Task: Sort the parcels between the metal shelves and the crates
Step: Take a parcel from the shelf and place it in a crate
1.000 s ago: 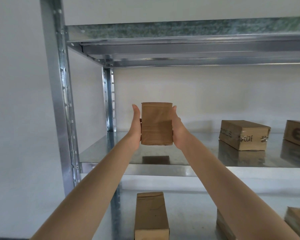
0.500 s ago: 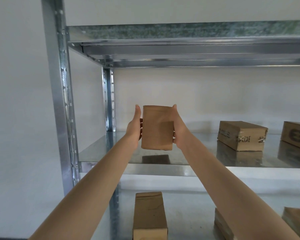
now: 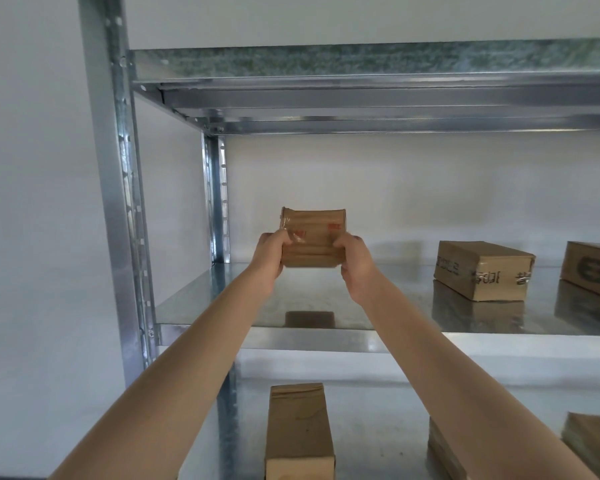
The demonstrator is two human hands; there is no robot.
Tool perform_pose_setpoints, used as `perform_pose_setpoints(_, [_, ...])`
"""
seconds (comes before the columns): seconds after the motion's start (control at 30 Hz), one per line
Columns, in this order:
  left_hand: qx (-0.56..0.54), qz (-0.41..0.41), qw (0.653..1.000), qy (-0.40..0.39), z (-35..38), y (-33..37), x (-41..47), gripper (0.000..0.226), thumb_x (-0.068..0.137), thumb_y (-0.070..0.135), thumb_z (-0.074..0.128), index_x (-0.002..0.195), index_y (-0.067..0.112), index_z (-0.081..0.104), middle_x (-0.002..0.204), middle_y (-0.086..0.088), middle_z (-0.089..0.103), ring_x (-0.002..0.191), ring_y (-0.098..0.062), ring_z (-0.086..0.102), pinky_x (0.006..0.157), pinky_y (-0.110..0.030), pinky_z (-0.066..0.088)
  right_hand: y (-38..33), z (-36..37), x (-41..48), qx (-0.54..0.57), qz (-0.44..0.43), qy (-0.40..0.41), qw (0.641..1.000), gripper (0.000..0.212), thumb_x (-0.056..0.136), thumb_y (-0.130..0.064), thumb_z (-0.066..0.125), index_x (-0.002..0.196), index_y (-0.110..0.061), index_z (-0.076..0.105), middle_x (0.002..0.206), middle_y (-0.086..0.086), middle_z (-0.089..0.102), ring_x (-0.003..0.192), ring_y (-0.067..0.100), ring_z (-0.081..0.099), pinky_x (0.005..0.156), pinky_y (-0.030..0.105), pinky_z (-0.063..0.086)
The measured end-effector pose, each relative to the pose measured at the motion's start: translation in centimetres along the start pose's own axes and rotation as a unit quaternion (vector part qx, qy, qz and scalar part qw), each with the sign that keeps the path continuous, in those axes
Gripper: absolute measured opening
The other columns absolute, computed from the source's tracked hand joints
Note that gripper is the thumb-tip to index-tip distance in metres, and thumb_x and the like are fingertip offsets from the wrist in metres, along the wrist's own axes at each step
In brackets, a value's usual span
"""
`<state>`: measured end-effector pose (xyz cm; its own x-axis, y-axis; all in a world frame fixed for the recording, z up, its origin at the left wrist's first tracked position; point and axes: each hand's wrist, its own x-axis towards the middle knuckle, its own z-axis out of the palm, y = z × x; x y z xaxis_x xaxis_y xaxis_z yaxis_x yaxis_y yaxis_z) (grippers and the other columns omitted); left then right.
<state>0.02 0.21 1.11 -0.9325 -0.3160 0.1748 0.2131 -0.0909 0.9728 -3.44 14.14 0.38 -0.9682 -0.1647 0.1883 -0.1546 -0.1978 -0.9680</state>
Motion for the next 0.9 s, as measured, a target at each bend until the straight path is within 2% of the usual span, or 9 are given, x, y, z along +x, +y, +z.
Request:
perform_pose_setpoints(0.1, [0.014,0.009,1.000,-0.007,0.2,-0.5,0.2,0.059,0.062,0.029,0.053,0.119,0.015,0.049,0.122,-0.009,0.058,0.114,-0.023,0.054,0.096,-0.033,0.041,0.2,0.2,-0.1,-0.008,-0.016,-0.015,1.000,0.047,0.080,-0.024,0.050,0.126,-0.015,0.045,0.122,0.002,0.050,0.109,0.016,0.044,0.095,0.031,0.032])
perform_pose_setpoints(0.17, [0.015,0.017,1.000,-0.014,0.4,-0.7,-0.1,0.060,0.058,0.031,0.050,0.117,0.017,0.047,0.118,-0.007,0.056,0.115,-0.023,0.051,0.098,-0.033,0.038,0.3,0.1,-0.2,-0.016,-0.037,-0.032,0.999,0.038,0.086,-0.016,0.045,0.122,-0.005,0.047,0.114,0.002,0.053,0.102,0.014,0.047,0.089,0.028,0.036])
perform_pose_setpoints(0.23, [0.004,0.030,0.999,-0.027,0.4,-0.7,-0.6,0.050,0.063,0.033,0.052,0.111,0.017,0.054,0.110,-0.003,0.059,0.112,-0.021,0.052,0.101,-0.031,0.037,0.2,-0.1,-0.2,-0.021,-0.047,-0.035,0.998,0.028,0.094,-0.009,0.039,0.119,-0.008,0.052,0.106,0.000,0.057,0.093,0.009,0.050,0.085,0.028,0.035])
perform_pose_setpoints(0.3, [-0.015,0.054,0.998,-0.040,0.4,-0.7,-0.5,0.027,0.086,0.042,0.052,0.100,0.021,0.064,0.100,0.002,0.069,0.111,-0.019,0.057,0.111,-0.034,0.035,-0.1,-0.2,-0.5,-0.032,-0.037,-0.033,0.998,0.032,0.096,-0.023,0.043,0.125,-0.016,0.053,0.110,-0.004,0.059,0.097,0.004,0.051,0.088,0.029,0.032])
perform_pose_setpoints(0.33, [-0.024,0.063,0.997,-0.048,0.3,-0.5,-0.6,0.038,0.097,0.051,0.042,0.098,0.024,0.068,0.098,0.003,0.073,0.111,-0.018,0.060,0.115,-0.036,0.034,-0.3,0.0,-0.6,-0.035,-0.031,-0.033,0.998,0.045,0.091,-0.039,0.048,0.129,-0.017,0.053,0.117,-0.004,0.061,0.103,0.005,0.053,0.091,0.030,0.034])
perform_pose_setpoints(0.4, [-0.020,0.071,0.995,-0.061,0.2,-0.4,-0.4,0.073,0.096,0.071,0.017,0.097,0.027,0.074,0.099,0.001,0.076,0.109,-0.016,0.065,0.115,-0.036,0.033,-0.2,0.1,0.0,-0.032,-0.015,-0.027,0.999,0.080,0.069,-0.073,0.055,0.132,-0.022,0.055,0.126,0.000,0.065,0.114,0.015,0.059,0.101,0.036,0.040])
perform_pose_setpoints(0.5, [-0.025,0.059,0.996,-0.064,0.2,0.1,-1.1,0.093,0.088,0.078,0.002,0.070,0.031,0.080,0.084,0.001,0.077,0.097,-0.015,0.069,0.113,-0.037,0.038,1.2,-0.5,2.9,-0.012,0.007,-0.014,1.000,0.121,0.041,-0.103,0.053,0.133,-0.024,0.055,0.123,0.003,0.068,0.114,0.023,0.065,0.105,0.046,0.045])
perform_pose_setpoints(0.8, [-0.011,0.034,0.997,-0.063,0.4,0.3,-1.9,0.092,0.088,0.077,0.000,0.058,0.037,0.078,0.076,0.004,0.077,0.090,-0.015,0.070,0.113,-0.044,0.039,0.5,-0.7,1.6,0.011,0.011,0.001,1.000,0.137,0.025,-0.106,0.050,0.134,-0.024,0.051,0.122,0.004,0.067,0.110,0.025,0.067,0.101,0.047,0.050])
perform_pose_setpoints(0.9, [-0.006,0.038,0.997,-0.065,0.5,0.2,-1.5,0.088,0.089,0.077,0.005,0.061,0.037,0.078,0.077,0.004,0.077,0.085,-0.013,0.071,0.107,-0.041,0.045,-0.2,-0.3,0.3,0.016,0.016,0.014,1.000,0.121,0.044,-0.100,0.051,0.134,-0.020,0.048,0.122,0.006,0.064,0.110,0.025,0.065,0.102,0.047,0.050])
